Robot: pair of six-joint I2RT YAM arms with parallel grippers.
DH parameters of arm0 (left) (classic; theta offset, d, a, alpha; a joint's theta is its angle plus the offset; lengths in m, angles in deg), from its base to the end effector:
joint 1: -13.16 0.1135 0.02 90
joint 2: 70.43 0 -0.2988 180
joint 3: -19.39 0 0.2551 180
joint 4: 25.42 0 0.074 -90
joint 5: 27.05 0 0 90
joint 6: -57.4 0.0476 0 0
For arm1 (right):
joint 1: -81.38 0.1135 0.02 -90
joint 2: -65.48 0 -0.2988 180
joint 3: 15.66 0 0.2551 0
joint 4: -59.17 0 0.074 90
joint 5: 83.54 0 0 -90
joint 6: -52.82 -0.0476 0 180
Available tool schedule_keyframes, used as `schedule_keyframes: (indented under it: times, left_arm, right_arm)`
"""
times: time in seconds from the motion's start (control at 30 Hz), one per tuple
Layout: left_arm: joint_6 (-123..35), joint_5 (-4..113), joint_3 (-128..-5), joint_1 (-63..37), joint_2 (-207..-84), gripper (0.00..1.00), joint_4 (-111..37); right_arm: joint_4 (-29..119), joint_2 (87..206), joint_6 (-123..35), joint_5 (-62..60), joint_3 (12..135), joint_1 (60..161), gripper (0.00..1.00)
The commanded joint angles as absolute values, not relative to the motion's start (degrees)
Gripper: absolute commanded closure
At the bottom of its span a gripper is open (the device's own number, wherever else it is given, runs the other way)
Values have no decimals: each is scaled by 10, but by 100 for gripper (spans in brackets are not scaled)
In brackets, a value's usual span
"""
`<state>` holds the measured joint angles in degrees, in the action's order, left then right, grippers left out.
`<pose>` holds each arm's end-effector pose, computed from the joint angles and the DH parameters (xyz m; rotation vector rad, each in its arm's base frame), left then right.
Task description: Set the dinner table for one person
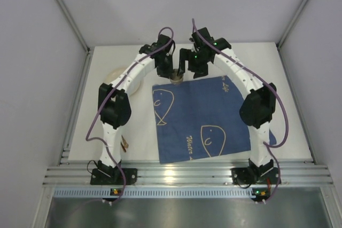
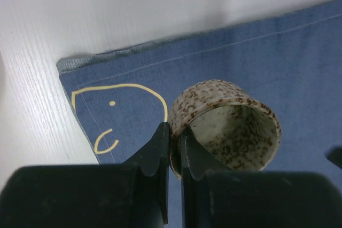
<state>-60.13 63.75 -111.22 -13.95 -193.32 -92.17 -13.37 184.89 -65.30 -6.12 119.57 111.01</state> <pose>0.4432 -0.2262 0.2944 -0.0148 2.6370 -0.3189 0.4106 0.2455 0.3426 -0.1229 2.6628 0.6417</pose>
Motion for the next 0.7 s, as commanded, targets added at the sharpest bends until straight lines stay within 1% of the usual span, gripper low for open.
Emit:
schedule_keyframes:
  times: [0.0, 0.07, 0.1, 0.17, 0.2, 0.27, 0.3, 0.37, 0.4, 0.47, 0.5, 0.53, 0.6, 0.63, 0.67]
  left_arm:
    - [-623, 611, -1104, -139, -1859, 100, -920]
    - [-624, 612, -1099, -149, -1844, 100, -926]
    - [-628, 611, -1096, -153, -1838, 100, -930]
    - [-634, 612, -1083, -167, -1817, 100, -936]
    - [-641, 612, -1075, -172, -1810, 100, -936]
    - [-647, 615, -1050, -187, -1788, 100, -934]
    - [-651, 617, -1043, -193, -1781, 100, -934]
    - [-652, 622, -1020, -205, -1763, 100, -930]
    - [-654, 623, -1014, -209, -1759, 100, -930]
    - [-651, 624, -1000, -219, -1748, 100, -928]
    - [-649, 624, -996, -222, -1744, 96, -928]
    - [-648, 649, -994, -228, -1743, 79, -928]
    - [-647, 662, -988, -230, -1738, 58, -932]
    - [-643, 694, -988, -230, -1736, 41, -943]
    - [-643, 719, -1000, -229, -1736, 31, -956]
  right_arm:
    - [-95, 1823, -666, -18, 1164, 1115, 17]
    - [-87, 1815, -671, -9, 1148, 1114, 21]
    - [-80, 1814, -674, 2, 1135, 1115, 26]
    - [-77, 1811, -685, 16, 1127, 1114, 28]
    - [-73, 1809, -688, 21, 1120, 1115, 31]
    - [-66, 1804, -698, 22, 1114, 1116, 40]
    - [-65, 1802, -699, 24, 1110, 1117, 54]
    - [-63, 1793, -700, 31, 1105, 1121, 64]
    - [-62, 1791, -700, 34, 1100, 1122, 75]
    - [-62, 1782, -699, 36, 1093, 1124, 85]
    - [-61, 1780, -697, 41, 1083, 1125, 97]
    - [-60, 1777, -698, 43, 1079, 1125, 100]
    - [-62, 1768, -696, 58, 1062, 1124, 100]
    - [-62, 1765, -692, 62, 1055, 1123, 100]
    - [-62, 1757, -689, 63, 1047, 1121, 100]
